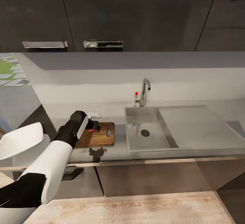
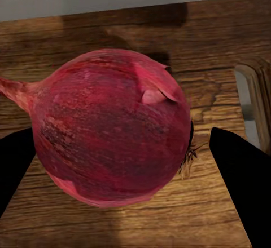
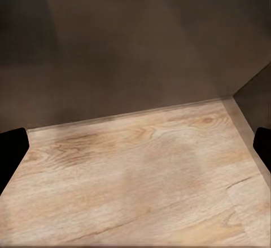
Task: In the kitchen, take the Vidalia onion out of the sink, dice it on the chopping board with the paring knife, put the diced onion into the bowl on the countertop, then place both the paring knife and the chopping board into the sink.
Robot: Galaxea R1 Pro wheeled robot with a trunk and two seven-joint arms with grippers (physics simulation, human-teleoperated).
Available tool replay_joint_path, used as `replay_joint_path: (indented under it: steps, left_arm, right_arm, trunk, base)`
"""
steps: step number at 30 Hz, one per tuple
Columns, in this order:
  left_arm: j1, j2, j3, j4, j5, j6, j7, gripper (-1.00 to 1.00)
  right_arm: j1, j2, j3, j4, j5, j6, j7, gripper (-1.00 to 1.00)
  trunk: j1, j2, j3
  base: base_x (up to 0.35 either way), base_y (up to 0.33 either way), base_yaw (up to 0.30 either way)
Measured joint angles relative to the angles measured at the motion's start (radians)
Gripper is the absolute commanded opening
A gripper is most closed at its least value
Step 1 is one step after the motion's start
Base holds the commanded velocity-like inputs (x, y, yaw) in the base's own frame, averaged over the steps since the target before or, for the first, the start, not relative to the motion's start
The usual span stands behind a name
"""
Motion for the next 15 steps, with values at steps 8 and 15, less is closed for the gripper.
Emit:
replay_joint_path:
  steps: [8, 15]
  left_arm:
    - [0.0, 0.0, 0.0, 0.0, -0.001, 0.0, 0.0, -1.0]
    - [0.0, 0.0, 0.0, 0.001, 0.0, 0.0, 0.0, -1.0]
  right_arm:
    - [0.0, 0.0, 0.0, 0.0, 0.0, 0.0, 0.0, 1.0]
    - [0.0, 0.0, 0.0, 0.0, 0.0, 0.0, -0.001, 1.0]
  trunk:
    - [0.0, 0.0, -0.007]
    - [0.0, 0.0, -0.013]
  base:
    - [-0.015, 0.0, 0.0]
    - [-0.001, 0.0, 0.0]
